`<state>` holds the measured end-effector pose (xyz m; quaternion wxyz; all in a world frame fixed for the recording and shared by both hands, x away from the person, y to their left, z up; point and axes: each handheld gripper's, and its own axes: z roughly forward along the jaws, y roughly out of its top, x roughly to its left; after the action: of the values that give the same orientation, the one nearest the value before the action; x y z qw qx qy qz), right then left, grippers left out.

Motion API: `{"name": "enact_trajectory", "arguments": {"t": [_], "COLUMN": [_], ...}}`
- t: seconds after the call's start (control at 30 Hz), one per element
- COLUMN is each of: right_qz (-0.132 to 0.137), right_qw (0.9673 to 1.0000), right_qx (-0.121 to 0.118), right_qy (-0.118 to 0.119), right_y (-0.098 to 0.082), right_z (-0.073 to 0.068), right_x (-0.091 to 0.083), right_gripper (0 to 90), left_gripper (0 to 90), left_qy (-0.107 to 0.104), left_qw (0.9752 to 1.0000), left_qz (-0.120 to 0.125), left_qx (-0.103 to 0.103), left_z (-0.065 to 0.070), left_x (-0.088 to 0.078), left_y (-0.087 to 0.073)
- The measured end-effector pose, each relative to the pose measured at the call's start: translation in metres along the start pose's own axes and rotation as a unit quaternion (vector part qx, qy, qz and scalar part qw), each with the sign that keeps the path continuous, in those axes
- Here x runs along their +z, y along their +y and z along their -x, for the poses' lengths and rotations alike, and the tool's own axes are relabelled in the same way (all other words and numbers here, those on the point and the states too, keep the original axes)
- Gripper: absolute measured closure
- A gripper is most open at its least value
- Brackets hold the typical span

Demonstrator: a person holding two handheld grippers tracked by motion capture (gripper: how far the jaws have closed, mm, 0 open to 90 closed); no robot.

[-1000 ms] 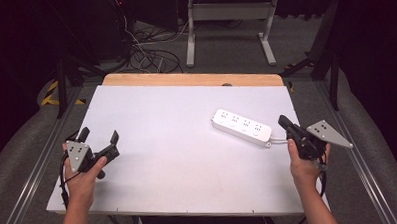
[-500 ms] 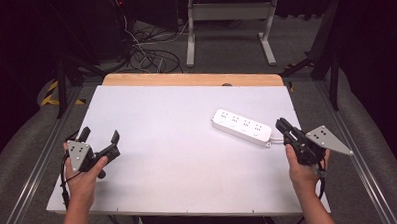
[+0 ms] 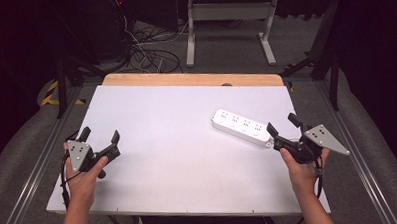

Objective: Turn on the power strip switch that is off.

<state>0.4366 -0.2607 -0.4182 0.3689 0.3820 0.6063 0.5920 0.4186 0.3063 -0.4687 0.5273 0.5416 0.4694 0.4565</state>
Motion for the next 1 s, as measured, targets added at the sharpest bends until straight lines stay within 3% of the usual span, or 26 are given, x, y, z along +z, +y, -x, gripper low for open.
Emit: {"name": "enact_trajectory", "arguments": {"t": [0.2,0.43,0.73,1.0], "right_qz": [-0.022,-0.034,-0.009,0.003], "right_qw": [0.9997,0.9991,0.9992,0.9992], "right_qx": [-0.005,-0.026,-0.032,-0.03], "right_qy": [0.001,-0.002,-0.024,-0.025], "right_y": [-0.006,-0.01,-0.015,-0.018], "right_z": [-0.003,-0.006,-0.008,-0.007], "right_x": [0.005,0.008,0.012,0.013], "right_gripper": [22.6,12.8,13.9,13.8], "left_gripper": [6.3,6.4,6.4,6.4], "left_qy": [-0.001,-0.001,0.0,-0.001], "left_qw": [1.0,1.0,1.0,1.0], "left_qz": [0.0,0.003,0.005,0.002], "left_qx": [-0.002,-0.002,-0.003,0.0], "left_z": [0.0,0.001,0.0,0.0], "left_x": [0.0,0.0,-0.002,-0.001], "left_y": [0.0,0.001,0.001,0.001]}}
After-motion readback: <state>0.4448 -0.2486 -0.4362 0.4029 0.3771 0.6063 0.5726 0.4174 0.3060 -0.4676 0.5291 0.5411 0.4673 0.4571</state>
